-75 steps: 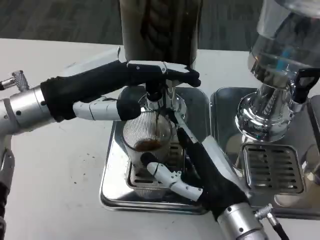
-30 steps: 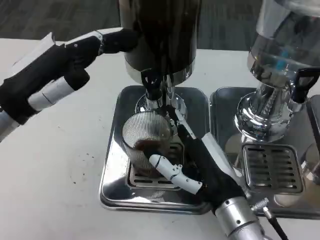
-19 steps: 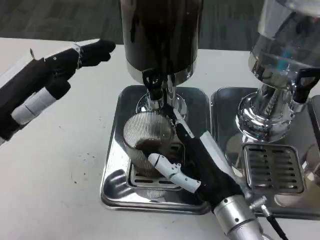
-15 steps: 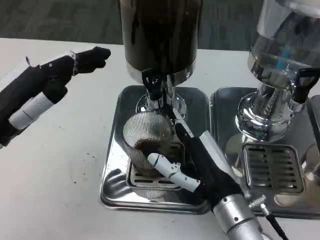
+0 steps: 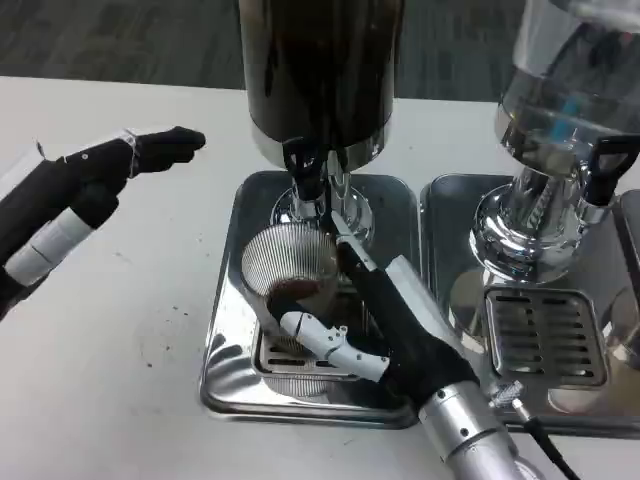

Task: Grasp the cup under the faucet to collect the drink, then remove the cup.

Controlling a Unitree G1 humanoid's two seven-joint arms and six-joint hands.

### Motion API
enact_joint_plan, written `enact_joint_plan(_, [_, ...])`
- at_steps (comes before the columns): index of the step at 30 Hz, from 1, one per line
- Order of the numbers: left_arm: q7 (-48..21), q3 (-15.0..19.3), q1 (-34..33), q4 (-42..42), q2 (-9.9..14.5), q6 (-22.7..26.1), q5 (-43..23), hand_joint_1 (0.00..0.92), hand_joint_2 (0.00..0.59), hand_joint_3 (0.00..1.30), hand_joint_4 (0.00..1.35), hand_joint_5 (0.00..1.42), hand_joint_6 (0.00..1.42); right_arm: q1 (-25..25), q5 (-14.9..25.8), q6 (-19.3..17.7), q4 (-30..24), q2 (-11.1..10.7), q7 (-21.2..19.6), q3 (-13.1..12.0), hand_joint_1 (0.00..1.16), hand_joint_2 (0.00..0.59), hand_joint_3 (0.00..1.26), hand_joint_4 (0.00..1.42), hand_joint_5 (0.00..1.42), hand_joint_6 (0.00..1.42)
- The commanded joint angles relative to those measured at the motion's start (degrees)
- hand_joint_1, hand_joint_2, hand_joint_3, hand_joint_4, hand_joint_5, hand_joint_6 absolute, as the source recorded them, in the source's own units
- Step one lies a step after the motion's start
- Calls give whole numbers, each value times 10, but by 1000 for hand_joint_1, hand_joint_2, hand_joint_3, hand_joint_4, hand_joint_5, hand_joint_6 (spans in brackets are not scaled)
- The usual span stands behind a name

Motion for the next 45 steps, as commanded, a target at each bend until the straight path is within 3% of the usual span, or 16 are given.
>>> enact_joint_plan(1, [7,2,11,-3,5,5,-3,0,99,298,197,178,140,0,-2,4,13,5,-9,-2,424,208,0,0,0,0])
enact_joint_plan(10, [10,3,18,-2,8,3,-2,0,100,308,207,185,140,-9,17,-14,34,10,-7,-6,449,208,0,0,0,0])
enact_joint_plan(21, [8,6,17,5,16,6,-1,0,106,335,221,196,140,-19,-21,8,34,5,-14,11,448,217,0,0,0,0])
enact_joint_plan(28, [8,3,17,8,18,8,2,0,110,342,242,197,140,-12,-15,6,37,7,-8,12,500,209,0,0,0,0])
enact_joint_plan(45, [9,0,14,21,21,8,8,0,119,362,268,208,158,-6,-47,28,30,18,-46,27,595,203,0,0,44,89])
